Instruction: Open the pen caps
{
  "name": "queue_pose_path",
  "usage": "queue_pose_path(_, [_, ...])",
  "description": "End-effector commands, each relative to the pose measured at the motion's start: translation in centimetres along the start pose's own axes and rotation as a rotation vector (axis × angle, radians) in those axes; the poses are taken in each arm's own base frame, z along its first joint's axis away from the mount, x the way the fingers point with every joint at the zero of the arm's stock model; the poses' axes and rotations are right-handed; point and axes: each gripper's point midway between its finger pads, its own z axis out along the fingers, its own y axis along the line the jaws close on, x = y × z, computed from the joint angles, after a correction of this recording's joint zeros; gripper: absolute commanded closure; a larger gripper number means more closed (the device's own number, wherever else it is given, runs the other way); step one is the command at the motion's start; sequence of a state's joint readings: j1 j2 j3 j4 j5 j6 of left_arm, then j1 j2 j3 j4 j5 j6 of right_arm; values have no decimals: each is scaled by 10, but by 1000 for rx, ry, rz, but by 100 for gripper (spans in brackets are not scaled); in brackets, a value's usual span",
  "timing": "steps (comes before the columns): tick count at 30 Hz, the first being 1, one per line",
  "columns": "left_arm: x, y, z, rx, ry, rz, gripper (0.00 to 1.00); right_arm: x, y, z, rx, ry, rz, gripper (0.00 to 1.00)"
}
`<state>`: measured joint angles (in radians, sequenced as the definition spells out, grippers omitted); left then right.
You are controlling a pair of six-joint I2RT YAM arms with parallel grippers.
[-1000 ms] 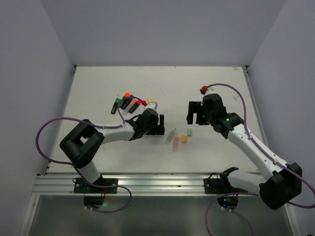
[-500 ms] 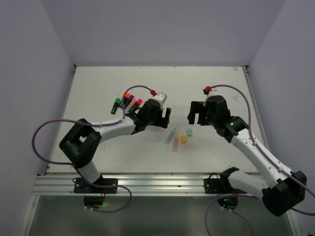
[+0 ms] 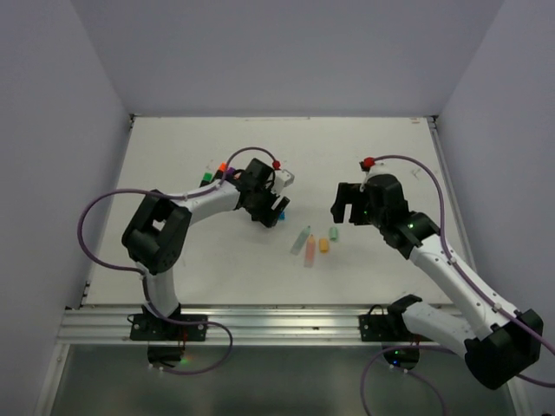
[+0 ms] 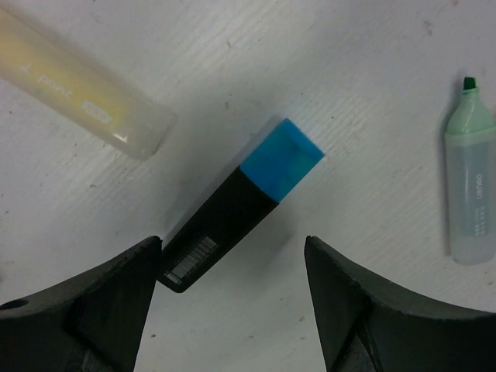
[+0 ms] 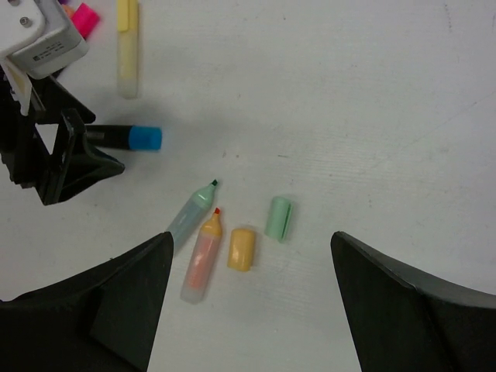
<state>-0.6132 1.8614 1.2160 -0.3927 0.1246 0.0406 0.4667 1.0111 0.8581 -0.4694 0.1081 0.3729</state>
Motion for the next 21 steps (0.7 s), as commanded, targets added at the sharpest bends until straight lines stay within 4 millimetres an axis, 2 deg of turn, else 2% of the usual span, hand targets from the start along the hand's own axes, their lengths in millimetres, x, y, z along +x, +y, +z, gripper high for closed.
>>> queue_pose_path(1, [-4,10,-12,85,3,44,22,-9,7,-8,-47,-59,-6,13])
queue_pose_path(3, [-7,13,-12,99,8,54,23,-8,8,-9,-53,-58,0,13])
queue_pose_path(7, [5,15,-1,126,58,44,26,-8,10,-8,-61,-53,2,13])
queue_pose_path(21, [29,-3,7,198,101,-27,44,-7,15,-4,-85,-60,23,13])
